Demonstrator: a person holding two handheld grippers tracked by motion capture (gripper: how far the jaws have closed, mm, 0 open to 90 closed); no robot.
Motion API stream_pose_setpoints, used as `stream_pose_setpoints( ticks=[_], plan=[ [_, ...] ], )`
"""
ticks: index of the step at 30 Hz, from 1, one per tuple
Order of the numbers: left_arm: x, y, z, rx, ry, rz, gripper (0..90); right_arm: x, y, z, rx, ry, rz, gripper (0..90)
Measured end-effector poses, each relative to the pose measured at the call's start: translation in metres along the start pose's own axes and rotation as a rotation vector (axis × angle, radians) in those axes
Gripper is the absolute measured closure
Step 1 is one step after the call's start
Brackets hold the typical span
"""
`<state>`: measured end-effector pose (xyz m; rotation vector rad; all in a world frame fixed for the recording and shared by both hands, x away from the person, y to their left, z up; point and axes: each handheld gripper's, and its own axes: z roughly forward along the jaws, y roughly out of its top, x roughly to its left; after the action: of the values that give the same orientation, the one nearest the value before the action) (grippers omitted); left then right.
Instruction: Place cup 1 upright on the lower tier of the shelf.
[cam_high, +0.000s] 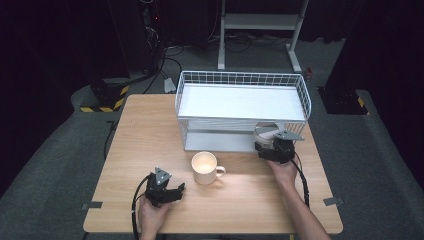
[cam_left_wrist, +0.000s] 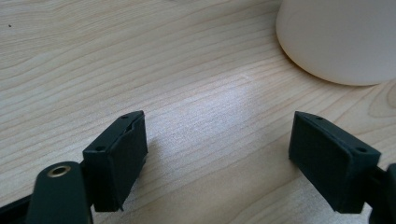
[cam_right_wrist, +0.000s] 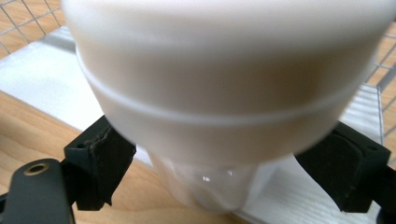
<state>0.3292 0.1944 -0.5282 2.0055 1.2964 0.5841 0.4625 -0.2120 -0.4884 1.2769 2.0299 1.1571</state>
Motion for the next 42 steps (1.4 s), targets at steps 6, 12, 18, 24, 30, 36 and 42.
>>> stream_pose_setpoints(
  ticks=[6, 12, 18, 24, 30, 36, 42],
  plan=[
    [0.0, 0.0, 0.0, 0.0, 0.0, 0.0, 19.8, -0.002, -0.008, -0.007, 0.031, 0.004, 0.017, 16.5],
    [0.0, 0.0, 0.0, 0.0, 0.001, 0.001, 19.8, -0.001, -0.013, -0.012, 0.048, -0.013, 0.03, 22.5],
    [0.0, 0.0, 0.0, 0.0, 0.001, 0.0, 19.8, 0.002, -0.017, -0.012, 0.06, -0.012, 0.034, 25.8],
    [0.0, 0.0, 0.0, 0.0, 0.001, 0.0, 19.8, 0.002, -0.018, -0.007, 0.077, -0.015, 0.041, 28.9],
    [0.0, 0.0, 0.0, 0.0, 0.001, -0.001, 19.8, 0.004, -0.016, -0.003, 0.09, -0.03, 0.058, 28.8],
    [0.0, 0.0, 0.0, 0.001, 0.001, -0.003, 19.8, 0.001, -0.011, 0.002, 0.095, -0.032, 0.07, 29.8],
    [0.0, 0.0, 0.0, 0.001, 0.001, -0.004, 19.7, -0.002, -0.009, 0.006, 0.084, -0.038, 0.089, 34.2]
  ],
)
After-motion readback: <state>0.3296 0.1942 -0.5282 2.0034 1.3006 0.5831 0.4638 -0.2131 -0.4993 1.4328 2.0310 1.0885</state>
